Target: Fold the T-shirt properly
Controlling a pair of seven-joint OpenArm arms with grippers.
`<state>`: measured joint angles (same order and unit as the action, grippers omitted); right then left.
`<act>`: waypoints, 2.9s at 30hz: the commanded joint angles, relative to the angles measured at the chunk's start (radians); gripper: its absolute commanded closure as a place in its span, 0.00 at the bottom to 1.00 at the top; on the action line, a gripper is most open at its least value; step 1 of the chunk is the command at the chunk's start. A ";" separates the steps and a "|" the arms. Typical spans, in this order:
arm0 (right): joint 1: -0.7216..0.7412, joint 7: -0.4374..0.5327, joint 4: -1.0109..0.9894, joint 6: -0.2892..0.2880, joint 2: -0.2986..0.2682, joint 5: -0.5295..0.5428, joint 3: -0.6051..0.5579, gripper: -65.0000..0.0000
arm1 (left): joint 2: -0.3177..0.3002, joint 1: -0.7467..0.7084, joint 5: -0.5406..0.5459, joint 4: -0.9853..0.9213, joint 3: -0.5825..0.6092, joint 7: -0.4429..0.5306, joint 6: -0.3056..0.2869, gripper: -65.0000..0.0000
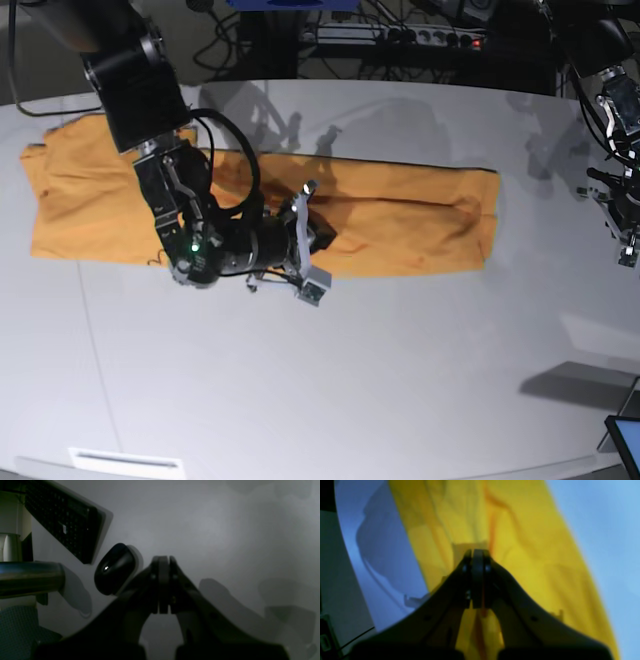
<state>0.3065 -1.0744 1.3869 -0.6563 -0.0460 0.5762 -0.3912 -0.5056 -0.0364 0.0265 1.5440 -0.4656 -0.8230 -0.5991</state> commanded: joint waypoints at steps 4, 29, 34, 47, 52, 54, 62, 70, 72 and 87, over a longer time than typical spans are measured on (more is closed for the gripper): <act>0.049 -0.003 0.018 -0.003 0.008 0.020 0.007 1.00 | -0.028 0.010 0.000 0.016 -0.006 0.012 0.011 1.00; 0.064 0.066 -0.195 -0.004 0.013 0.023 0.004 1.00 | -0.028 0.016 0.000 0.016 -0.005 0.012 0.011 1.00; 0.021 0.049 -0.137 -0.003 0.013 0.024 0.004 1.00 | -0.026 0.019 0.000 0.019 -0.005 0.012 0.011 1.00; -0.063 -0.048 0.085 -0.001 0.013 0.024 0.010 1.00 | -0.018 0.022 0.002 0.020 -0.005 0.011 0.011 1.00; -0.091 -0.045 0.090 -0.001 0.013 0.024 0.010 1.00 | -0.018 0.022 0.002 0.020 -0.005 0.011 0.011 1.00; -0.094 -0.045 0.090 -0.001 0.013 0.024 0.010 1.00 | -0.018 0.022 0.002 0.020 -0.005 0.011 0.011 1.00; -0.142 -0.083 0.141 0.000 0.013 0.024 0.011 1.00 | -0.018 0.022 0.002 0.020 -0.005 0.011 0.009 1.00; -0.169 -0.155 0.337 0.140 0.013 0.024 0.013 1.00 | -0.028 0.025 0.140 0.022 -0.012 0.008 0.009 1.00; -0.148 -0.151 0.342 0.151 0.013 0.024 0.013 1.00 | -0.029 0.042 0.180 0.019 -0.009 0.004 0.009 1.00; 0.036 -0.011 0.036 0.148 0.104 0.026 0.005 1.00 | -0.064 0.258 0.180 -0.124 0.069 -0.083 0.012 1.00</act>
<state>0.3130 -1.1076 1.4052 -0.5064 0.0483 0.5835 -0.3874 -0.5430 0.2062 0.2085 1.4063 -0.3889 -0.9188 -0.5953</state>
